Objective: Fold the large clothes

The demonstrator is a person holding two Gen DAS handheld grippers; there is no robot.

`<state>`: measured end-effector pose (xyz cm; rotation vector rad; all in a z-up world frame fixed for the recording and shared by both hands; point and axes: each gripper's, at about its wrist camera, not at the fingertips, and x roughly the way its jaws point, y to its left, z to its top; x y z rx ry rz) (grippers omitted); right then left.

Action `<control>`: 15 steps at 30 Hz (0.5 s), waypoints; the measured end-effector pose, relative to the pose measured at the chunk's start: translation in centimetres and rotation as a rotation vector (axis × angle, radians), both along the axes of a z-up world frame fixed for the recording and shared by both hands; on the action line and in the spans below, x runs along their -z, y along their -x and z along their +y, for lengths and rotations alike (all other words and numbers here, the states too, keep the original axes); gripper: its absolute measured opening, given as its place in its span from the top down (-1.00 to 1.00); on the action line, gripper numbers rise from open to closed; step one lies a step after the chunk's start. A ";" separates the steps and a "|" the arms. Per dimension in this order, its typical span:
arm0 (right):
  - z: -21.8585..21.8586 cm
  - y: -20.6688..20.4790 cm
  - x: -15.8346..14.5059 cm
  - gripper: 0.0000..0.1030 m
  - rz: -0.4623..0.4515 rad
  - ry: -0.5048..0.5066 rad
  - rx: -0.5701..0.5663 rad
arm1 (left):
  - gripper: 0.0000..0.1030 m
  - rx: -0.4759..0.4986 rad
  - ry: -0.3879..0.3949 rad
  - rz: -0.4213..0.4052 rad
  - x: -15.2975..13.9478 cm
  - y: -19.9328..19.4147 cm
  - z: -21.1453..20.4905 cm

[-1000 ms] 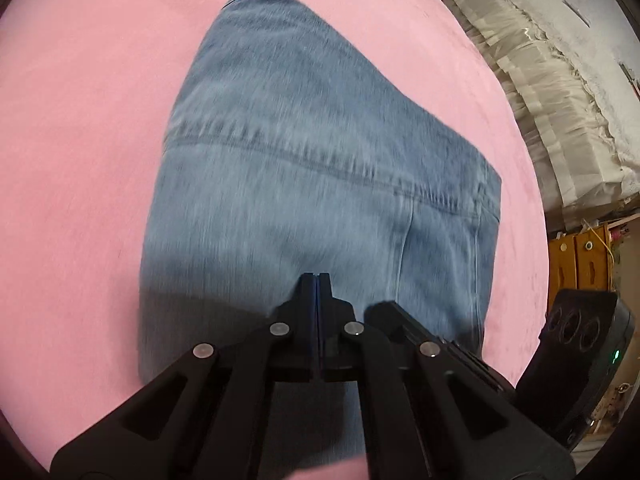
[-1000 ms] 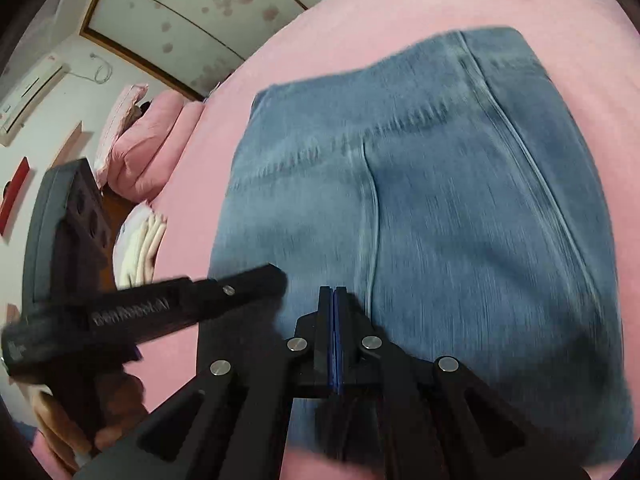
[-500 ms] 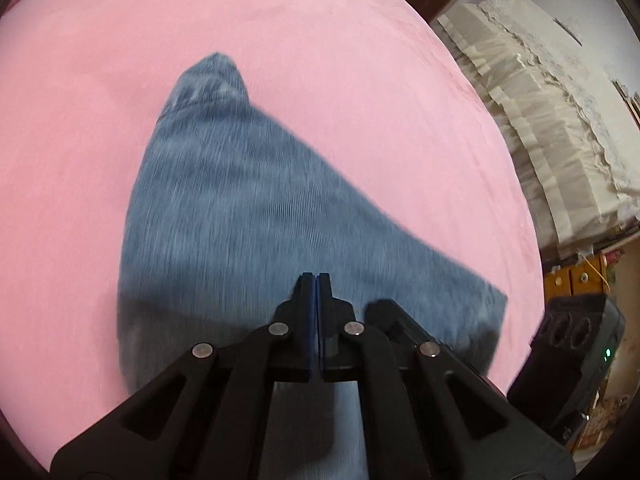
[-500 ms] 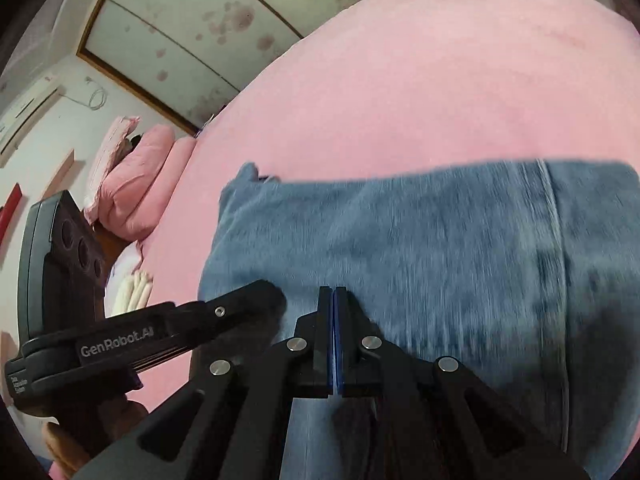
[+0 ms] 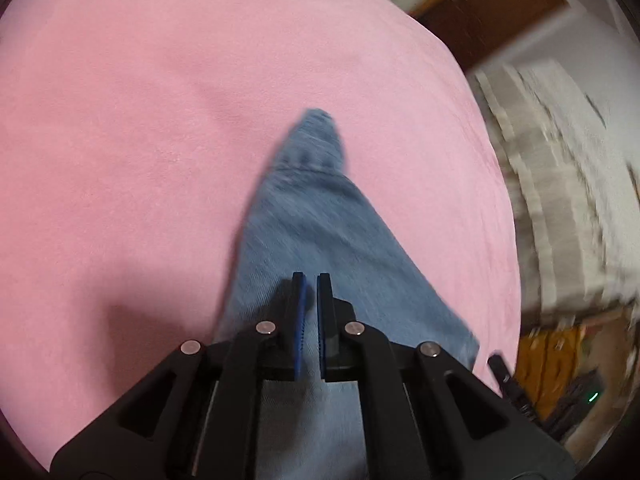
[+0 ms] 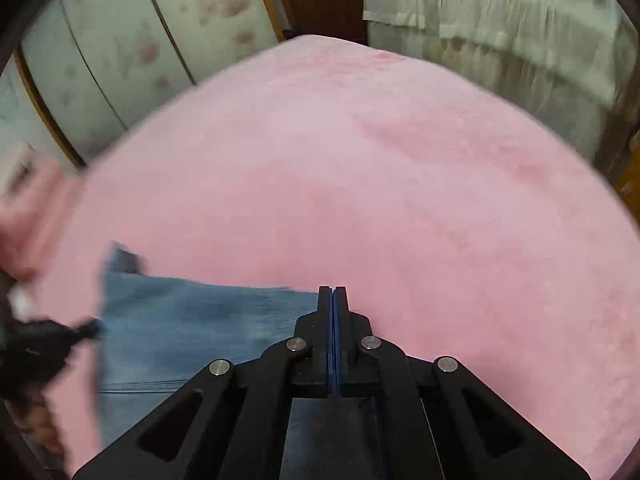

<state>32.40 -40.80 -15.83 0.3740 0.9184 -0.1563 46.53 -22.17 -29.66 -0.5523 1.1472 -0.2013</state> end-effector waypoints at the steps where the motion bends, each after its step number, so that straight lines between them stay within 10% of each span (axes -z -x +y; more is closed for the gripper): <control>1: 1.3 -0.1 0.0 1.00 -0.012 -0.061 -0.056 | 0.98 0.044 -0.017 -0.011 -0.6 0.8 -1.0; 5: 5.4 -0.2 2.5 1.00 0.104 -0.242 -0.268 | 0.98 0.136 -0.071 0.029 -0.1 4.0 -5.4; 9: 8.6 -0.9 6.4 1.00 0.228 -0.103 -0.365 | 0.99 0.093 -0.156 0.067 1.2 5.3 -5.2; 15: 1.5 -0.5 5.7 1.00 0.187 -0.066 -0.076 | 0.99 0.012 -0.111 0.065 0.0 6.9 -2.6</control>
